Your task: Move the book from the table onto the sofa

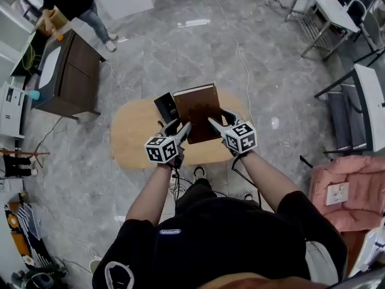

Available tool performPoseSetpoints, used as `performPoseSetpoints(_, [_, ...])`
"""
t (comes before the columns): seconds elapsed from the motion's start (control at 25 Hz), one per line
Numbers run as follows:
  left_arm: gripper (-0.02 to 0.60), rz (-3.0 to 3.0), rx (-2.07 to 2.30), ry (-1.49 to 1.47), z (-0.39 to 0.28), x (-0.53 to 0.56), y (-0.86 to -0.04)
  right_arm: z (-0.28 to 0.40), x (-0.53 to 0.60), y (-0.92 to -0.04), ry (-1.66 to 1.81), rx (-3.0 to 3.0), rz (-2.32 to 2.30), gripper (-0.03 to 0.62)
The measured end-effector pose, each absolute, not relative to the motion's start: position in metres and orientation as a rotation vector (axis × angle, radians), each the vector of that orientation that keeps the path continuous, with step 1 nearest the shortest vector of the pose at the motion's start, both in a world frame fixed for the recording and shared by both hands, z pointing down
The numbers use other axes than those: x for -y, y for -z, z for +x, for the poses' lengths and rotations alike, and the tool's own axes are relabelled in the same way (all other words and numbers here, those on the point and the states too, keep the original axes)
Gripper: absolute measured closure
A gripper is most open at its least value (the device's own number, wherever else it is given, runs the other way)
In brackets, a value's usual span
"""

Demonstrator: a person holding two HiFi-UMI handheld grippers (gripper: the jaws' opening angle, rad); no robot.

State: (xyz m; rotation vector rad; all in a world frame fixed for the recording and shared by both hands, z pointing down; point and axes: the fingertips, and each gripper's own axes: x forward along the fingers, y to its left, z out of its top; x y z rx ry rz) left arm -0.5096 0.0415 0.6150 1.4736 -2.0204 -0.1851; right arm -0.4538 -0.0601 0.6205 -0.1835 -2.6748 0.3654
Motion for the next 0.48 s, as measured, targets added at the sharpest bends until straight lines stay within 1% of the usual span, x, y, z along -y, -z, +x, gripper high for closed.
performPoseSetpoints(0.24, [0.38, 1.597, 2.042, 0.205, -0.479, -0.006, -0.548, -0.417, 0.092, -0.545, -0.286, 2.786, -0.099, 0.349])
performPoseSetpoints(0.48, [0.38, 1.759, 2.013, 0.207, -0.446, 0.028, -0.501, -0.374, 0.12, -0.498, -0.249, 2.873, 0.041, 0.352])
